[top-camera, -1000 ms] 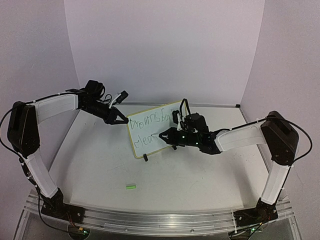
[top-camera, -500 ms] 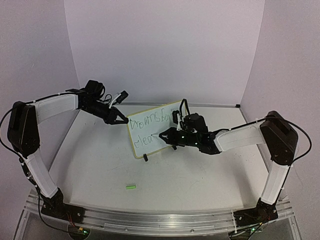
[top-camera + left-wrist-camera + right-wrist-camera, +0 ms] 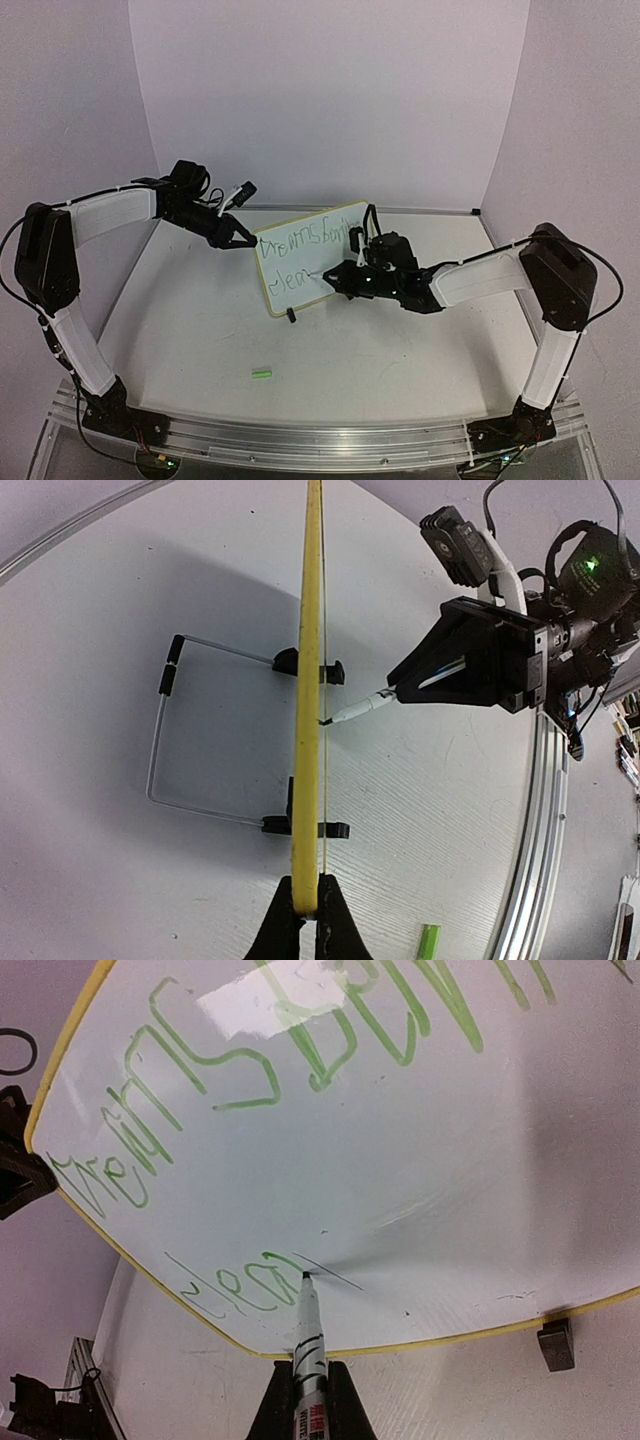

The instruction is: Write a sentence on the whiteboard

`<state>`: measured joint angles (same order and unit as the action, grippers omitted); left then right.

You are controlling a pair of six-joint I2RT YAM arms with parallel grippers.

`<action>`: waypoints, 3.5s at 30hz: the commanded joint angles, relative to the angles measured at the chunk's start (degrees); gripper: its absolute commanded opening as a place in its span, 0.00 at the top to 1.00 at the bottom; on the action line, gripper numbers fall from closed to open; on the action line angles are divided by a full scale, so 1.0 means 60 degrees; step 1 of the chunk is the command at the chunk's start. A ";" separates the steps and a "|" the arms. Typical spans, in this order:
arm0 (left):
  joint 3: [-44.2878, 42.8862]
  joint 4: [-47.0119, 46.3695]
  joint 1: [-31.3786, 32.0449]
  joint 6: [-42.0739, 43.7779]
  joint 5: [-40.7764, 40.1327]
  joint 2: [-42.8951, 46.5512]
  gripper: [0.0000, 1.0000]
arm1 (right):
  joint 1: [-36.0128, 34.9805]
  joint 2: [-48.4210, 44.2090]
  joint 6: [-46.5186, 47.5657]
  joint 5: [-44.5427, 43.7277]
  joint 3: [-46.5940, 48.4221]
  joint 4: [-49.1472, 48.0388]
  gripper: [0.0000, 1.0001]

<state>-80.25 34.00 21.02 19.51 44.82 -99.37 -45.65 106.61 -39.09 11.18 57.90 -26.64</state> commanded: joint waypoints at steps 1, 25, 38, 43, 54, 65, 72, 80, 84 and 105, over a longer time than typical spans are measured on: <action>0.0030 0.0414 0.0152 0.0312 -0.0438 0.0063 1.00 | 0.0107 -0.0005 -0.0069 -0.0180 -0.0106 0.0032 1.00; 0.0045 0.0430 0.0160 0.0327 -0.0467 0.0170 1.00 | 0.0103 -0.0171 -0.0316 -0.0001 0.0523 0.0003 1.00; 0.0045 0.0432 0.0163 0.0326 -0.0482 0.0185 1.00 | 0.0134 -0.0484 -0.0413 -0.0609 0.0170 -0.0138 1.00; 0.0045 0.0431 0.0160 0.0330 -0.0482 0.0185 1.00 | 0.0166 -0.0572 -0.0430 -0.0729 0.0017 -0.0146 1.00; 0.0056 0.0413 0.0189 0.0329 -0.0468 0.0230 1.00 | 0.0181 -0.0968 -0.0284 -0.0470 -0.0538 -0.0512 1.00; 0.0072 0.0413 0.0233 0.0323 -0.0495 0.0256 1.00 | 0.0181 -0.0902 -0.0222 0.0001 -0.0892 -0.0819 1.00; 0.0073 0.0421 0.0247 0.0326 -0.0512 0.0242 1.00 | 0.0181 -0.0361 -0.0350 -0.0133 -0.0552 -0.0780 1.00; 0.0074 0.0432 0.0247 0.0327 -0.0541 0.0258 1.00 | 0.0181 -0.0202 -0.0481 -0.0421 -0.0585 -0.0784 1.00; 0.0074 0.0432 0.0254 0.0331 -0.0555 0.0232 1.00 | 0.0181 -0.0123 -0.0527 -0.0528 -0.0537 -0.0790 1.00; 0.0051 0.0471 0.0247 0.0349 -0.0584 0.0200 1.00 | 0.0181 -0.0287 -0.0441 -0.0680 -0.0633 -0.0825 1.00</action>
<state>-80.25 34.04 21.61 19.53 44.25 -99.00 -44.77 105.67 -41.90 8.38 52.93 -29.95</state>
